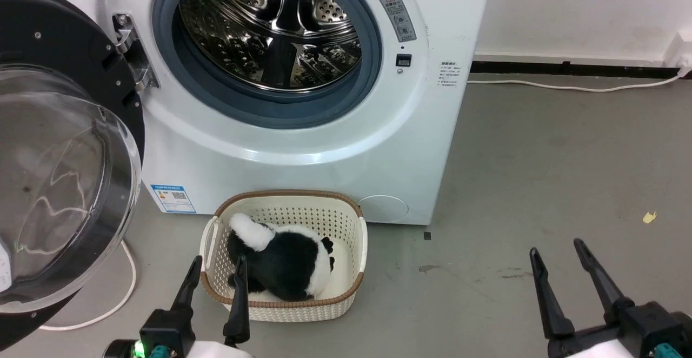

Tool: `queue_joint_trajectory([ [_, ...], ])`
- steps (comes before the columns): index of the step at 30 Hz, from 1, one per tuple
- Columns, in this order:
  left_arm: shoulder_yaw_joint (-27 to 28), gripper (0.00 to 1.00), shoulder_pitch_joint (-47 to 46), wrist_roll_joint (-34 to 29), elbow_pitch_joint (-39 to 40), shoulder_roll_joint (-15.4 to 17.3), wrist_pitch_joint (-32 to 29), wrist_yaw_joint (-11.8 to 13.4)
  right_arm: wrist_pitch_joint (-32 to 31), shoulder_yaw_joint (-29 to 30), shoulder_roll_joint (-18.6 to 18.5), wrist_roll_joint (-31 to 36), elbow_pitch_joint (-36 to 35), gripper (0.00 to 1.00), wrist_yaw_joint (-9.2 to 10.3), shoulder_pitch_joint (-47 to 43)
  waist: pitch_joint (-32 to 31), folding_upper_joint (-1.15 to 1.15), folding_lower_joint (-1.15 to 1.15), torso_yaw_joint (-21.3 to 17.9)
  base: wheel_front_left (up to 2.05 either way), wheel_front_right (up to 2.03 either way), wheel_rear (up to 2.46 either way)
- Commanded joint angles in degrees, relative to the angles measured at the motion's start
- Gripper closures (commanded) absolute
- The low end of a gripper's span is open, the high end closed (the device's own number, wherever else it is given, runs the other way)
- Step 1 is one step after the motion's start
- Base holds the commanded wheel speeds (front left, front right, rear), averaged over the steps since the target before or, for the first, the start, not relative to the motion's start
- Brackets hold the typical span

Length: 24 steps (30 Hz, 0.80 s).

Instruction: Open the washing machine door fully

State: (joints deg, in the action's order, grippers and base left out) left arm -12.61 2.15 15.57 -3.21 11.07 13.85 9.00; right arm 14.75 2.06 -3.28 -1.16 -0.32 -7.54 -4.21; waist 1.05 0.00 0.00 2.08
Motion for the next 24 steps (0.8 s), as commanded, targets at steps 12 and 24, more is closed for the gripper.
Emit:
queue_joint_trajectory([
  [12, -1.4, 0.00, -0.3, -2.7, -0.6, -0.5, 1.0, 1.0, 0.2, 0.0, 0.4, -1.2, 0.4, 0.00, 0.05, -1.0, 0.1, 0.00, 0.00, 0.4, 0.00, 0.00, 0.00],
  [24, -1.4, 1.00, 0.0, -2.3, -0.5, -0.8, 0.8, 0.6, -0.1, -0.4, 0.1, -0.9, 0.6, 1.00, 0.00, -0.2, 0.4, 0.00, 0.00, 0.5, 0.00, 0.00, 0.00],
])
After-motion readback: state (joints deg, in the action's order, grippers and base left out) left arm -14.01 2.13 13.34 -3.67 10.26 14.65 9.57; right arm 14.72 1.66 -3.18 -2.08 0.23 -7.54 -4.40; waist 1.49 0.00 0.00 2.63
